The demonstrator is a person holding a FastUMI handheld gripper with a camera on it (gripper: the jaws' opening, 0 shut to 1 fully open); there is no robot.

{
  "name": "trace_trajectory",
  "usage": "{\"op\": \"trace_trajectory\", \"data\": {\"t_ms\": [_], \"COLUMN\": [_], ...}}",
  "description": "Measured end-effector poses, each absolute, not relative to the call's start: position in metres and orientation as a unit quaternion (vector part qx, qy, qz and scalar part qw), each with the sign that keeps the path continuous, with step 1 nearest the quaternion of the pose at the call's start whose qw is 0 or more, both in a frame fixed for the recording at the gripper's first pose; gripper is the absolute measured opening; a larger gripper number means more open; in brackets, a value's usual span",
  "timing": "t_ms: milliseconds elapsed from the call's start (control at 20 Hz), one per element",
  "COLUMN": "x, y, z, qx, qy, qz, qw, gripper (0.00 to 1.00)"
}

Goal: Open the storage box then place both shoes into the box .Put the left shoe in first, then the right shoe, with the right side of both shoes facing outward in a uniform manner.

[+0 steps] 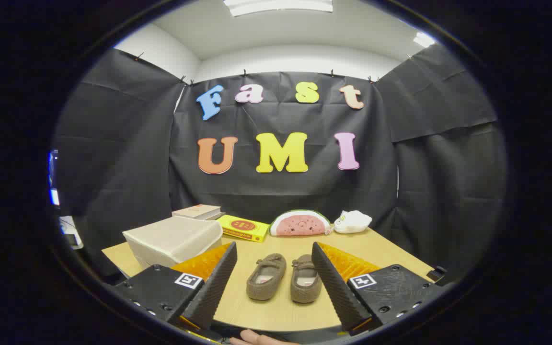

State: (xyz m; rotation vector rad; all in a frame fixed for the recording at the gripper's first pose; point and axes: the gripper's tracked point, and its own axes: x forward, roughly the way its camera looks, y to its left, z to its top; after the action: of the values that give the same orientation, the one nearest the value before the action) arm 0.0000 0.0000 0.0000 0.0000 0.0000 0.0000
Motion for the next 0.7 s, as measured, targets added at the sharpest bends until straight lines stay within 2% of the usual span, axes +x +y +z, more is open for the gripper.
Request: {"op": "trace_trajectory", "data": {"t_ms": [700], "x": [-0.0003], "y": [-0.0003], "z": [-0.0014], "qx": [-0.003], "qy": [-0.012], "qz": [-0.013], "qw": [1.0], "gripper": [0.95]}}
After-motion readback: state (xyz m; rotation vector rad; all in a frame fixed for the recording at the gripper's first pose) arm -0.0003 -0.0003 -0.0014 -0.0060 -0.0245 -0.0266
